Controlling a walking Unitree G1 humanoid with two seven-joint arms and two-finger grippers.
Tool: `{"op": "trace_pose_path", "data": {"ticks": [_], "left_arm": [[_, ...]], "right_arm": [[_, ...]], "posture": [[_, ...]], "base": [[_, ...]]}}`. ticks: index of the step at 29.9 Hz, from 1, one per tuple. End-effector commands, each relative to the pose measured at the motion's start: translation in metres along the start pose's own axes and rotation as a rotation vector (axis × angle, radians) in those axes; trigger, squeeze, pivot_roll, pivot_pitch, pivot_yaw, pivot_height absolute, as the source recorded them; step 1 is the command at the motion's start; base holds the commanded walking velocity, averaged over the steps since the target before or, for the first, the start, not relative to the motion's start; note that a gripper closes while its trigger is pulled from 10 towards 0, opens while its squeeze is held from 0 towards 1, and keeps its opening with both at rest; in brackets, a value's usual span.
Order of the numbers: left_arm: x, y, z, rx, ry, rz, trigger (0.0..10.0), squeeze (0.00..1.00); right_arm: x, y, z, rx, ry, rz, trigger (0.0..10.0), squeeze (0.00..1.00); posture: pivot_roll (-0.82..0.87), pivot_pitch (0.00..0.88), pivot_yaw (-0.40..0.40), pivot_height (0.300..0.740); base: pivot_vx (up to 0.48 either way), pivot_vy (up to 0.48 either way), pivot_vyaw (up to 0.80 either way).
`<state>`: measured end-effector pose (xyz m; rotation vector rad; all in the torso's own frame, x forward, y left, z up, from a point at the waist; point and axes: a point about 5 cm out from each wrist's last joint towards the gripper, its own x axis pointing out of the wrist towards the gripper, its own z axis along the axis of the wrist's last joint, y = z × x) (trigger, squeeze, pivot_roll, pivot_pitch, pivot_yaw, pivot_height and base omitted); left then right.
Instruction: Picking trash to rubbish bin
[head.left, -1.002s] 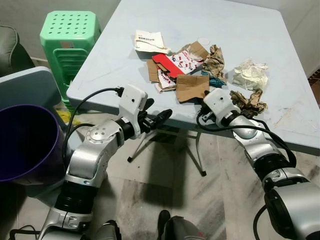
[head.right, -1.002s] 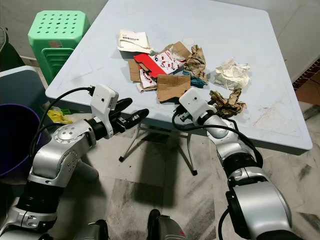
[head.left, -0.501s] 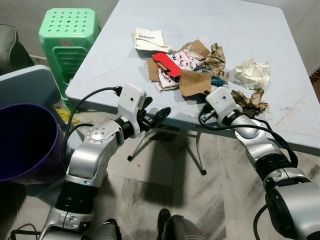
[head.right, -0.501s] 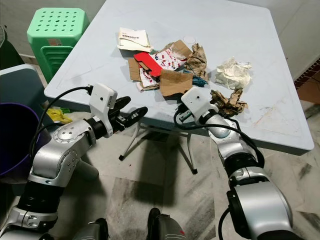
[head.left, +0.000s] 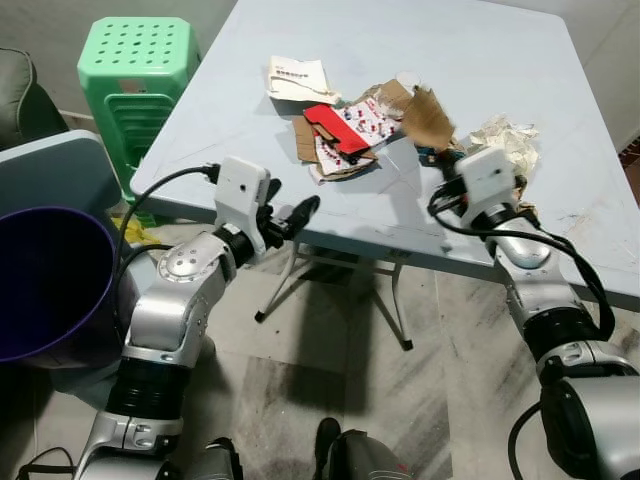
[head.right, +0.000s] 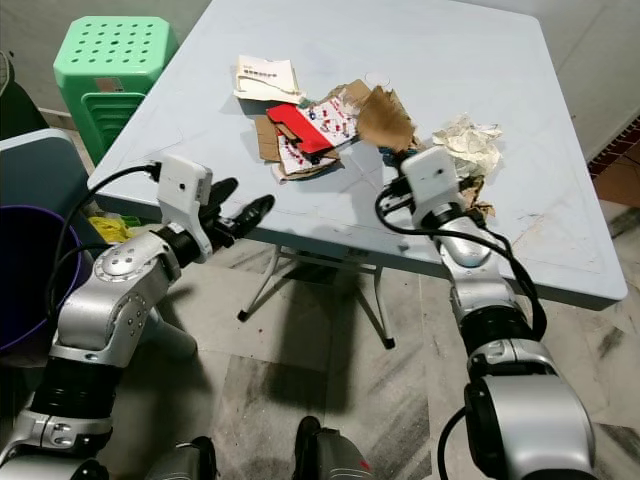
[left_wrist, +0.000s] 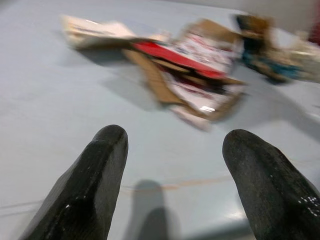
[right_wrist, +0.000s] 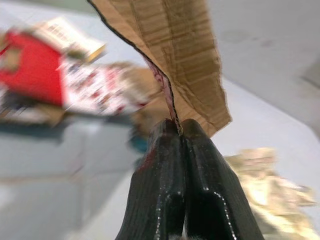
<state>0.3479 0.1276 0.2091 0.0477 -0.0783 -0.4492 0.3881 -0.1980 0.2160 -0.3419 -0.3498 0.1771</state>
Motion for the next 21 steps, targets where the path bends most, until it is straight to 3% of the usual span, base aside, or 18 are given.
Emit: {"op": "trace_pose_path", "data": {"ticks": [1,5,8,10,12,13,18,21], "left_arm": [[0.001,0.005,0.001,0.031,-0.012,0.053,10.0,0.0],[-0.003,0.017,0.0,0.053,-0.051,0.176,10.0,0.0],[-0.004,0.02,-0.001,0.044,-0.057,0.2,10.0,0.0],[-0.008,0.025,-0.008,0.023,-0.059,0.264,10.0,0.0],[-0.009,0.025,-0.01,0.013,-0.059,0.271,10.0,0.0],[-0.012,0.025,-0.013,-0.038,-0.068,0.269,10.0,0.0],[-0.018,0.023,-0.027,-0.106,-0.059,0.258,10.0,0.0],[-0.02,0.022,-0.03,-0.105,-0.055,0.258,10.0,0.0]], "right_arm": [[-0.004,-0.01,0.0,0.049,-0.003,-0.066,10.0,0.0],[-0.01,-0.015,0.002,0.114,-0.036,-0.135,10.0,0.0],[-0.012,-0.016,0.003,0.127,-0.054,-0.141,10.0,0.0],[-0.027,-0.011,0.009,0.239,-0.186,-0.144,10.0,0.0],[-0.031,-0.01,0.01,0.259,-0.213,-0.144,10.0,0.0],[-0.039,-0.005,0.009,0.274,-0.241,-0.119,10.0,0.0],[-0.057,0.009,-0.008,0.343,-0.173,-0.103,10.0,0.0],[-0.061,0.012,-0.012,0.357,-0.15,-0.097,10.0,0.0]], "posture": [[0.11,0.146,-0.12,0.74],[0.11,0.113,-0.122,0.74],[0.11,0.104,-0.122,0.74],[0.12,0.061,-0.12,0.74],[0.12,0.061,-0.12,0.74],[0.11,0.052,-0.114,0.74],[0.11,0.016,-0.101,0.74],[0.1,0.01,-0.1,0.74]], "base": [[0.0,0.0,0.0],[0.0,0.0,0.0],[0.0,0.0,0.0],[0.0,0.0,0.0],[0.0,0.0,0.0],[0.0,0.0,0.0],[0.0,0.0,0.0],[0.0,0.0,0.0]]}}
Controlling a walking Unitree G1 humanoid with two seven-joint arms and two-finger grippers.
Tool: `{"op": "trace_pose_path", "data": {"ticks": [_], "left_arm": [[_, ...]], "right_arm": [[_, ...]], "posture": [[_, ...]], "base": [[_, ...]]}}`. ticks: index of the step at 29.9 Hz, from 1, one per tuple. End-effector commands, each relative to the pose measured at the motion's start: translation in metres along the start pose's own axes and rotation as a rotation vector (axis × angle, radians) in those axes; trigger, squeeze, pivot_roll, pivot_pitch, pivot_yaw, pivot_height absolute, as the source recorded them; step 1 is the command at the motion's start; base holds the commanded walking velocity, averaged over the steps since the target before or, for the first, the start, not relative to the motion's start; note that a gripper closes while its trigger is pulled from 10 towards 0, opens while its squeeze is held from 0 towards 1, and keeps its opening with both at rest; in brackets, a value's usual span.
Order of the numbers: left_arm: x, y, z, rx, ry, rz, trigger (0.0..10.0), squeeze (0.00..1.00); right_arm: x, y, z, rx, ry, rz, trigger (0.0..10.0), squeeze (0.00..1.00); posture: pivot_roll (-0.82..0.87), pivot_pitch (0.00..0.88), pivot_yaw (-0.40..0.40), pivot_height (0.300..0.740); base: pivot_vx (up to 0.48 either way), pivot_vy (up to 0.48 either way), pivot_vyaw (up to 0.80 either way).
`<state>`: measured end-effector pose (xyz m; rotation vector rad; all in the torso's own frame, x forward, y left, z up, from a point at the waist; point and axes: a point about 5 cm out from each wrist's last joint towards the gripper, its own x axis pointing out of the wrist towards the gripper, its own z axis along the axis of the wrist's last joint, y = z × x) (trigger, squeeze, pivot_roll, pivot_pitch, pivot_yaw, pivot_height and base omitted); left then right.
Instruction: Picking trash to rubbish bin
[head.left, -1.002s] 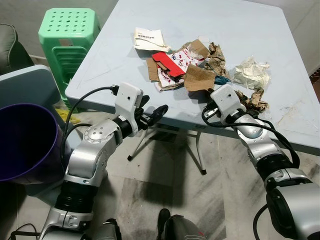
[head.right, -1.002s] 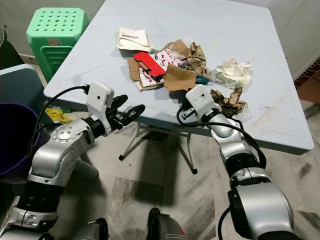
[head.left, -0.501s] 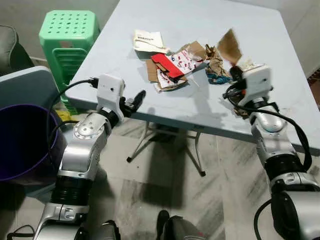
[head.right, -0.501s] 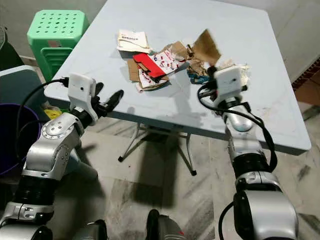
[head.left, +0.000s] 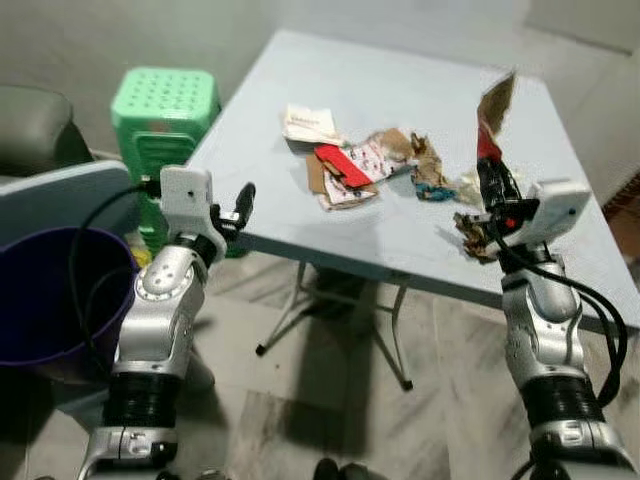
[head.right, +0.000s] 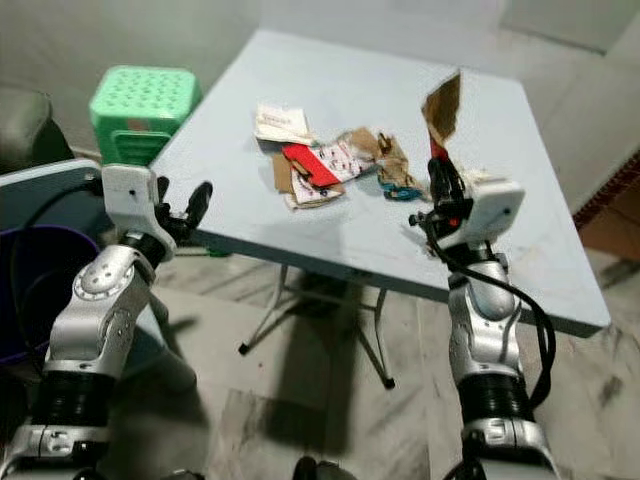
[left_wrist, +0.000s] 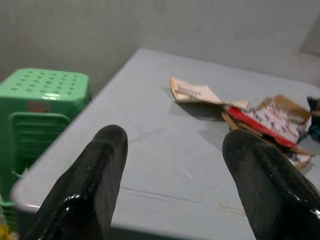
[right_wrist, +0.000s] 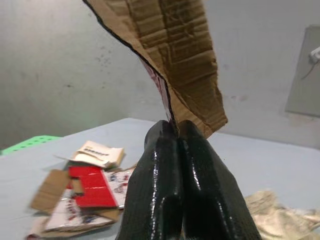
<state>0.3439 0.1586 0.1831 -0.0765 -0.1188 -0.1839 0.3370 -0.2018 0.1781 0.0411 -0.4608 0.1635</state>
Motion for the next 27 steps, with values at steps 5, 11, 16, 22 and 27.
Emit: {"op": "trace_pose_path", "data": {"ticks": [5,11,16,22,27], "left_arm": [[-0.006,-0.001,-0.013,-0.012,0.011,0.003,10.0,0.0],[-0.015,-0.001,-0.026,-0.022,0.039,0.007,10.0,0.0],[-0.022,-0.004,-0.037,-0.015,0.054,0.009,10.0,0.0],[-0.029,-0.013,-0.05,0.006,0.068,0.019,10.0,0.0],[-0.034,-0.014,-0.058,0.033,0.081,0.044,10.0,0.0]], "right_arm": [[-0.014,-0.002,0.0,0.044,0.021,0.016,10.0,0.0],[-0.033,-0.012,-0.008,0.042,0.091,0.005,10.0,0.0],[-0.044,-0.014,-0.017,0.031,0.127,-0.05,10.0,0.0],[-0.056,-0.009,-0.028,0.053,0.151,-0.105,10.0,0.0],[-0.065,-0.005,-0.036,0.064,0.169,-0.149,10.0,0.0]], "posture": [[0.1,0.0,-0.096,0.74],[0.09,0.0,-0.09,0.74],[0.08,0.0,-0.09,0.74],[0.09,0.0,-0.087,0.74],[0.09,0.0,-0.083,0.74]], "base": [[0.0,0.0,0.0],[0.0,0.0,0.0],[0.0,0.0,0.0],[0.0,0.0,0.0],[0.0,0.0,0.0]]}}
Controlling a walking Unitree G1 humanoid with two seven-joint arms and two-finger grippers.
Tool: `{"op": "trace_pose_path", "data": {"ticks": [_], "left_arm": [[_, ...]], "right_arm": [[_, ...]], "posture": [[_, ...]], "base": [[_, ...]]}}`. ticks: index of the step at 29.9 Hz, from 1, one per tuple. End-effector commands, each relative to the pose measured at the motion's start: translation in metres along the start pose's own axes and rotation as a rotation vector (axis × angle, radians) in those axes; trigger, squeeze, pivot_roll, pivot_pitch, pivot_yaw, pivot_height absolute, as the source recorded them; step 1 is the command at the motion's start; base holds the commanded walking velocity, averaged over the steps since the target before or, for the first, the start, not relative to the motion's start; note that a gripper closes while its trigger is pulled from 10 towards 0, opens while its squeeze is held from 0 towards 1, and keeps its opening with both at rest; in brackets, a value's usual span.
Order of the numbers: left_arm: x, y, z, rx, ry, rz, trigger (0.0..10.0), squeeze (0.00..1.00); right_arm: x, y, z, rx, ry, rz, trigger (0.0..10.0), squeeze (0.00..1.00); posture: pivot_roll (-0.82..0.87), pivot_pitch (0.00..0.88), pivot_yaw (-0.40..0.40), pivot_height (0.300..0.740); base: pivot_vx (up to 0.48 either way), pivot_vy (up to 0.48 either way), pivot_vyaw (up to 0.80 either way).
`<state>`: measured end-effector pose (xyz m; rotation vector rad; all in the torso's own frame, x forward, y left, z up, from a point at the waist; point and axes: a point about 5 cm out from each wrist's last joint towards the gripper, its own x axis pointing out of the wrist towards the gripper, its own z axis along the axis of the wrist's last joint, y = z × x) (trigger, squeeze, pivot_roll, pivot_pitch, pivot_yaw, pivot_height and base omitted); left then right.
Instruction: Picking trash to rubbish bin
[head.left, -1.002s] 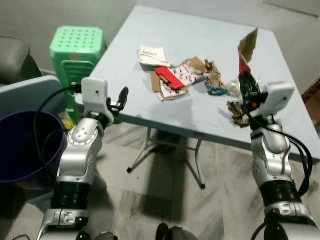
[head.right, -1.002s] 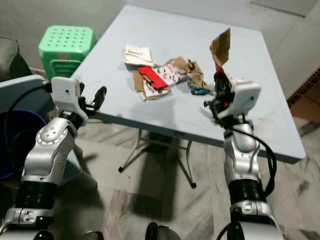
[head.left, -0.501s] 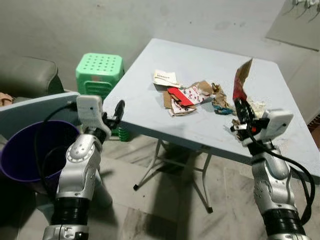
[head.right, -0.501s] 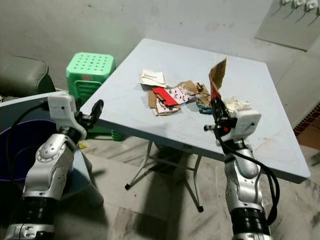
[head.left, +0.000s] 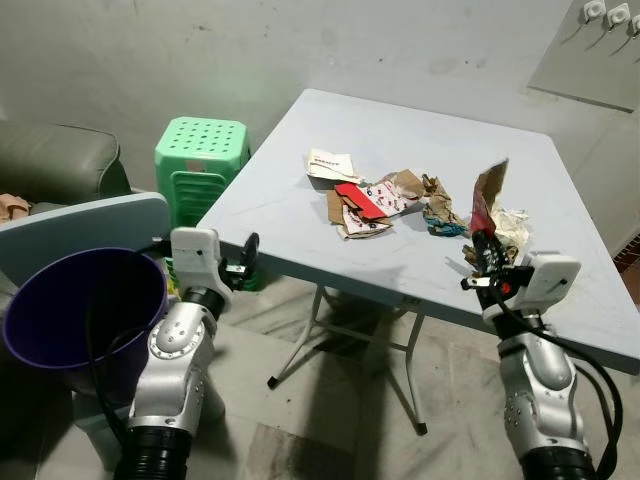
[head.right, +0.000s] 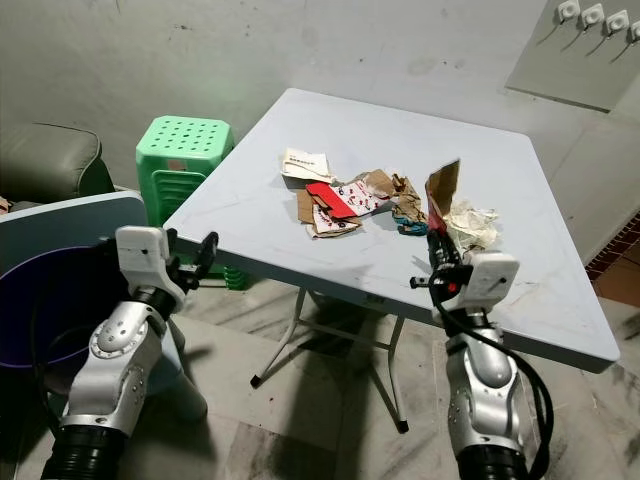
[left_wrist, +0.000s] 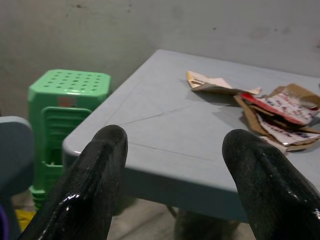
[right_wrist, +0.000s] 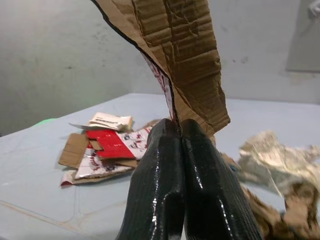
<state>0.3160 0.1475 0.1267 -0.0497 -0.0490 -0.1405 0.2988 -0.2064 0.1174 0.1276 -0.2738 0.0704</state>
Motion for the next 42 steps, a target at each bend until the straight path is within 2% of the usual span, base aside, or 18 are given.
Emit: {"op": "trace_pose_path", "data": {"ticks": [1,7,8,19,27,32,33,35,39,41,42], "left_arm": [[-0.002,-0.002,-0.005,0.012,0.01,0.005,10.0,0.0],[-0.005,0.005,-0.009,0.009,-0.005,0.077,10.0,0.0],[-0.006,0.006,-0.01,-0.004,-0.011,0.094,10.0,0.0],[-0.014,0.018,-0.011,-0.055,-0.03,0.146,10.0,0.0],[-0.009,0.005,-0.014,-0.014,-0.021,0.04,10.0,0.0],[0.0,-0.009,-0.01,0.018,-0.027,-0.09,10.0,0.0],[0.0,-0.009,-0.01,0.018,-0.027,-0.09,10.0,0.0],[0.002,-0.016,-0.009,0.058,-0.025,-0.192,10.0,0.0],[0.003,-0.019,-0.007,0.105,-0.03,-0.274,10.0,0.0],[0.005,-0.02,-0.006,0.142,-0.025,-0.351,10.0,0.0],[0.005,-0.02,-0.006,0.142,-0.025,-0.351,10.0,0.0]], "right_arm": [[-0.004,-0.006,0.0,-0.014,-0.008,-0.039,10.0,0.0],[-0.013,0.001,-0.008,-0.045,0.023,-0.079,10.0,0.0],[-0.015,0.001,-0.011,-0.049,0.035,-0.118,10.0,0.0],[-0.027,0.0,-0.014,-0.028,0.038,-0.209,10.0,0.0],[-0.028,0.015,-0.022,-0.067,0.068,-0.128,10.0,0.0],[-0.023,0.022,-0.023,-0.083,0.086,-0.048,10.0,0.0],[-0.023,0.022,-0.023,-0.083,0.086,-0.048,10.0,0.0],[-0.021,0.022,-0.02,-0.084,0.094,0.022,10.0,0.0],[-0.019,0.018,-0.017,-0.094,0.096,0.08,10.0,0.0],[-0.017,0.014,-0.014,-0.116,0.107,0.152,10.0,0.0],[-0.017,0.014,-0.014,-0.116,0.107,0.152,10.0,0.0]], "posture": [[0.09,0.0,-0.083,0.74],[0.08,0.0,-0.076,0.74],[0.07,0.0,-0.075,0.74],[0.06,0.0,-0.066,0.74],[0.05,0.0,-0.046,0.74],[0.04,0.0,-0.037,0.74],[0.04,0.0,-0.037,0.74],[0.04,0.0,-0.035,0.74],[0.03,0.0,-0.032,0.74],[0.02,0.0,-0.026,0.74],[0.02,0.0,-0.026,0.74]], "base": [[0.0,0.0,0.0],[0.0,0.0,0.0],[0.0,0.0,0.0],[0.0,0.0,0.0],[0.0,0.0,0.0],[0.0,0.0,0.0],[0.0,0.0,0.0],[0.0,0.0,0.0],[0.0,0.0,0.0],[0.0,0.0,0.0],[0.0,0.0,0.0]]}}
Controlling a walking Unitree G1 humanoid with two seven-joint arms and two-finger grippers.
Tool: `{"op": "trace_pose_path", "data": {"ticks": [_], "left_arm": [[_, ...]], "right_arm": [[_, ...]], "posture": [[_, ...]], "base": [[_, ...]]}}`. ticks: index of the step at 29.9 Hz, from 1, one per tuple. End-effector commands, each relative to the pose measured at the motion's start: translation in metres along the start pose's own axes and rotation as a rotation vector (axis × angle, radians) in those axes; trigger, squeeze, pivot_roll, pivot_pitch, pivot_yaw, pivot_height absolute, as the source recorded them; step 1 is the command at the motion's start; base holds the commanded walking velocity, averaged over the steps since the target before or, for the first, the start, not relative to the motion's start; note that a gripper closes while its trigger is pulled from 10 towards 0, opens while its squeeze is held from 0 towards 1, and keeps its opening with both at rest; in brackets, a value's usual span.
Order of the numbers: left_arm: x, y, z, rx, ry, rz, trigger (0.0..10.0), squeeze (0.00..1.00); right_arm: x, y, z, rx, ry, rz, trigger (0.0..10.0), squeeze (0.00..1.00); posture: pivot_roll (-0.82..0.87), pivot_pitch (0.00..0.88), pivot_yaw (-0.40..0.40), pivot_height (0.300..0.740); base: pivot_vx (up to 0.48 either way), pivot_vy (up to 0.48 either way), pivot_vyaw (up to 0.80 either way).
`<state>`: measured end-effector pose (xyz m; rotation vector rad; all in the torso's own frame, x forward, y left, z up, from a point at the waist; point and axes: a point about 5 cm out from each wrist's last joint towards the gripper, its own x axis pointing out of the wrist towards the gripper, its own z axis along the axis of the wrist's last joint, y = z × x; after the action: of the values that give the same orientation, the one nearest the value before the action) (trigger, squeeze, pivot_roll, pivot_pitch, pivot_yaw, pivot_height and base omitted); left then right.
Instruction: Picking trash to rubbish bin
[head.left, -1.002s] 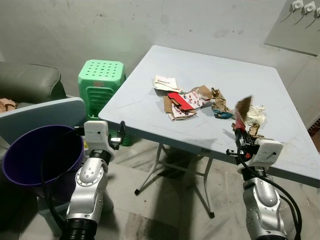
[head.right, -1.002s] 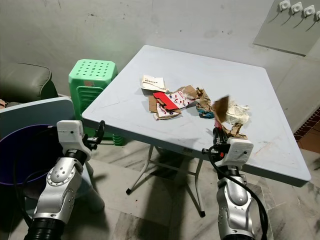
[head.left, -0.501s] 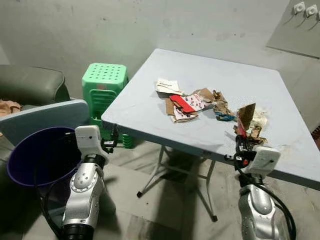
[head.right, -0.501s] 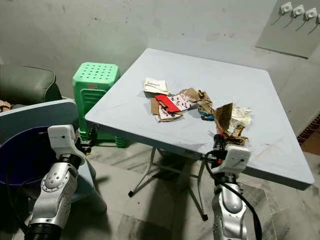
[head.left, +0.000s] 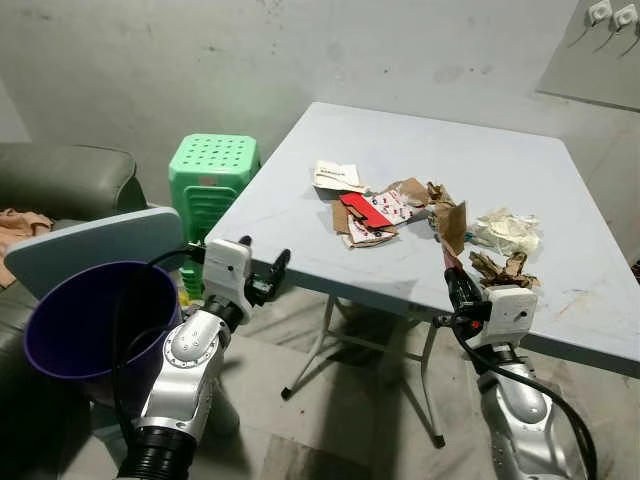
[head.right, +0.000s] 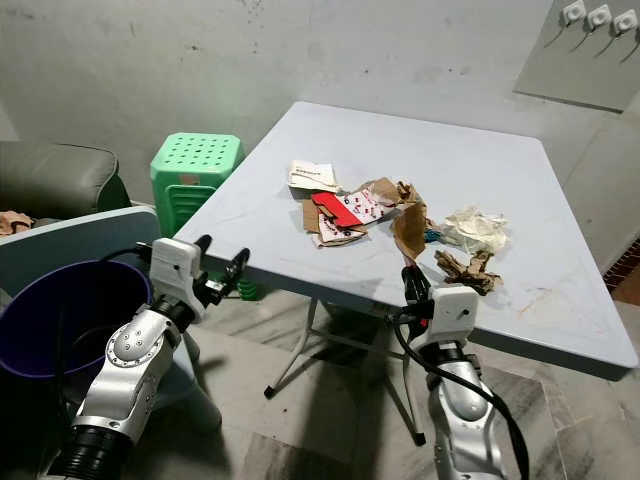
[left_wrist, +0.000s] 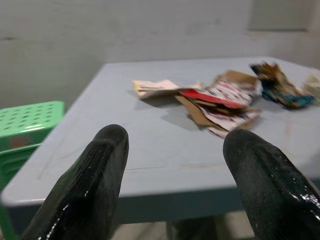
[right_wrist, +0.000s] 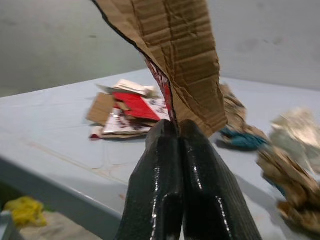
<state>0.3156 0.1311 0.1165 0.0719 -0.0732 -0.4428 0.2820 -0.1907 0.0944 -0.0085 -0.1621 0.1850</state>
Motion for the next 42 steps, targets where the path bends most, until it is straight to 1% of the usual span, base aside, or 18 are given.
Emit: {"op": "trace_pose_path", "data": {"ticks": [1,2,5,6,9,10,12,13,15,17,20,21,23,25,28,32,38,42], "left_arm": [[0.005,0.0,0.007,0.048,-0.018,-0.069,10.0,0.0],[0.005,0.0,0.007,0.048,-0.018,-0.069,10.0,0.0],[0.007,0.003,0.017,0.125,-0.039,-0.155,10.0,0.0],[0.007,0.003,0.017,0.125,-0.039,-0.155,10.0,0.0],[0.007,0.003,0.023,0.161,-0.047,-0.226,10.0,0.0],[0.008,0.002,0.027,0.202,-0.054,-0.278,10.0,0.0],[0.009,0.001,0.029,0.233,-0.057,-0.31,10.0,0.0],[0.01,-0.001,0.032,0.283,-0.061,-0.351,10.0,0.0],[0.011,-0.003,0.036,0.341,-0.067,-0.396,10.0,0.0],[0.014,-0.006,0.041,0.363,-0.08,-0.45,10.0,0.0],[0.018,-0.009,0.049,0.421,-0.095,-0.503,10.0,0.0],[0.018,-0.009,0.049,0.421,-0.095,-0.503,10.0,0.0],[0.021,-0.015,0.055,0.455,-0.103,-0.586,10.0,0.0],[0.022,-0.018,0.057,0.466,-0.101,-0.624,10.0,0.0],[0.025,-0.023,0.062,0.518,-0.11,-0.704,10.0,0.0],[0.028,-0.026,0.067,0.559,-0.109,-0.788,10.0,0.0],[0.036,-0.025,0.074,0.587,-0.106,-0.841,10.0,0.0],[0.039,-0.024,0.076,0.605,-0.101,-0.86,10.0,0.0]], "right_arm": [[0.004,-0.004,0.007,-0.003,-0.01,0.057,10.0,0.0],[0.004,-0.004,0.007,-0.003,-0.01,0.057,10.0,0.0],[0.005,-0.008,0.01,-0.033,0.013,0.154,10.0,0.0],[0.005,-0.008,0.01,-0.033,0.013,0.154,10.0,0.0],[0.006,-0.009,0.012,-0.05,0.03,0.23,10.0,0.0],[0.007,-0.01,0.013,-0.059,0.046,0.279,10.0,0.0],[0.007,-0.01,0.013,-0.065,0.062,0.314,10.0,0.0],[0.008,-0.01,0.012,-0.078,0.08,0.348,10.0,0.0],[0.009,-0.011,0.012,-0.089,0.096,0.37,10.0,0.0],[0.012,-0.012,0.011,-0.099,0.12,0.396,10.0,0.0],[0.015,-0.011,0.011,-0.122,0.142,0.439,10.0,0.0],[0.015,-0.011,0.011,-0.122,0.142,0.439,10.0,0.0],[0.018,-0.008,0.012,-0.14,0.157,0.487,10.0,0.0],[0.02,-0.007,0.013,-0.148,0.16,0.505,10.0,0.0],[0.024,-0.006,0.016,-0.177,0.175,0.55,10.0,0.0],[0.03,-0.006,0.021,-0.217,0.185,0.601,10.0,0.0],[0.035,-0.003,0.031,-0.255,0.18,0.677,10.0,0.0],[0.035,0.001,0.039,-0.273,0.17,0.739,10.0,0.0]], "posture": [[0.02,0.0,-0.026,0.74],[0.02,0.0,-0.026,0.74],[0.03,0.0,-0.025,0.74],[0.03,0.0,-0.025,0.74],[0.04,0.0,-0.027,0.74],[0.04,0.0,-0.029,0.74],[0.04,0.0,-0.029,0.74],[0.04,0.0,-0.033,0.74],[0.05,0.0,-0.036,0.74],[0.05,0.0,-0.036,0.74],[0.05,0.0,-0.038,0.74],[0.05,0.0,-0.038,0.74],[0.05,0.0,-0.039,0.74],[0.05,0.0,-0.039,0.74],[0.05,0.0,-0.038,0.74],[0.05,0.004,-0.035,0.74],[0.04,0.013,-0.026,0.74],[0.03,0.022,-0.02,0.74]], "base": [[0.0,0.0,0.0],[0.0,0.0,0.0],[0.0,0.0,0.0],[0.0,0.0,0.0],[0.0,0.0,0.0],[0.0,0.0,0.0],[0.0,0.0,0.0],[0.0,0.0,0.0],[0.0,0.0,0.0],[0.0,0.0,0.0],[0.0,0.0,0.0],[0.0,0.0,0.0],[0.0,0.0,0.0],[0.0,0.0,0.0],[0.0,0.0,0.0],[0.0,0.0,0.0],[0.0,0.0,0.0],[0.0,0.0,0.0]]}}
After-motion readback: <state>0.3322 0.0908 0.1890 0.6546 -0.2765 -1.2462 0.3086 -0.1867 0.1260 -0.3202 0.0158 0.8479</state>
